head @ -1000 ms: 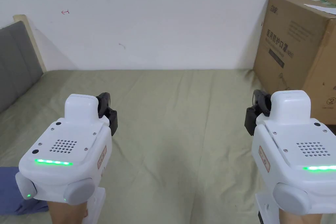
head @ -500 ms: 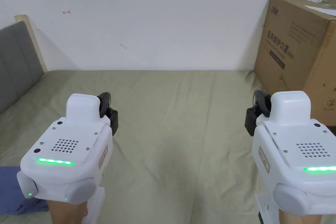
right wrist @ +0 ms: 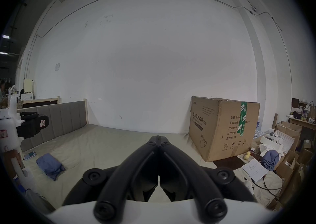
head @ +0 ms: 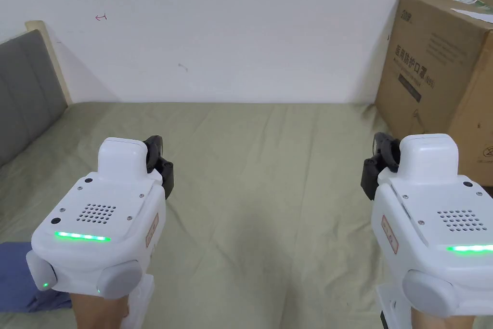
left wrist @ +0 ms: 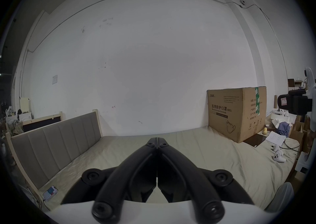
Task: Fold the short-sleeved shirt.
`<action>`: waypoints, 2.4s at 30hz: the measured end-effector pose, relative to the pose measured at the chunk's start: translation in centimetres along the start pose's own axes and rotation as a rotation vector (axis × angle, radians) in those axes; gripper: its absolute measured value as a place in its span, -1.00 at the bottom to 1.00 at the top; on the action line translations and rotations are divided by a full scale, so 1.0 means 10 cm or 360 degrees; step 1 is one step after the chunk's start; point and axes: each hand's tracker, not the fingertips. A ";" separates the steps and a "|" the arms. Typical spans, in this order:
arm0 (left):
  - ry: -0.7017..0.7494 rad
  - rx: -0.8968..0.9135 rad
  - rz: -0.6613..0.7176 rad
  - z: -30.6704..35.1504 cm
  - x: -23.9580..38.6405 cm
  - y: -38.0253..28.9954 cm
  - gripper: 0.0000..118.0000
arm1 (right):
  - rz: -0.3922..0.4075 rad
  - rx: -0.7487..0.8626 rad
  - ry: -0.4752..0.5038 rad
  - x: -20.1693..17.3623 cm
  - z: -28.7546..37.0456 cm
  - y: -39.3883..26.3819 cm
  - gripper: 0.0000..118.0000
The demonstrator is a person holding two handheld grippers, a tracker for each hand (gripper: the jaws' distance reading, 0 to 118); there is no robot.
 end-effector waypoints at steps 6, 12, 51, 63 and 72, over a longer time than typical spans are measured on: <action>0.0018 0.0010 0.0008 0.01 -0.02 -0.01 -0.91 | 0.0005 0.0000 -0.0006 0.00 -0.01 0.00 -1.00; 0.0013 -0.0007 -0.0022 -0.01 0.00 -0.01 0.52 | -0.0008 -0.0007 -0.0009 0.01 -0.01 -0.01 -0.09; 0.0116 0.0085 0.0044 0.08 -0.06 0.00 1.00 | -0.0027 -0.0006 -0.0031 -0.01 0.01 0.01 1.00; 0.0123 0.0096 0.0032 0.07 -0.05 -0.01 1.00 | -0.0024 -0.0014 -0.0030 -0.01 -0.01 0.00 1.00; 0.0137 0.0114 0.0031 0.08 -0.06 -0.01 1.00 | -0.0020 -0.0007 -0.0036 0.00 -0.01 0.00 1.00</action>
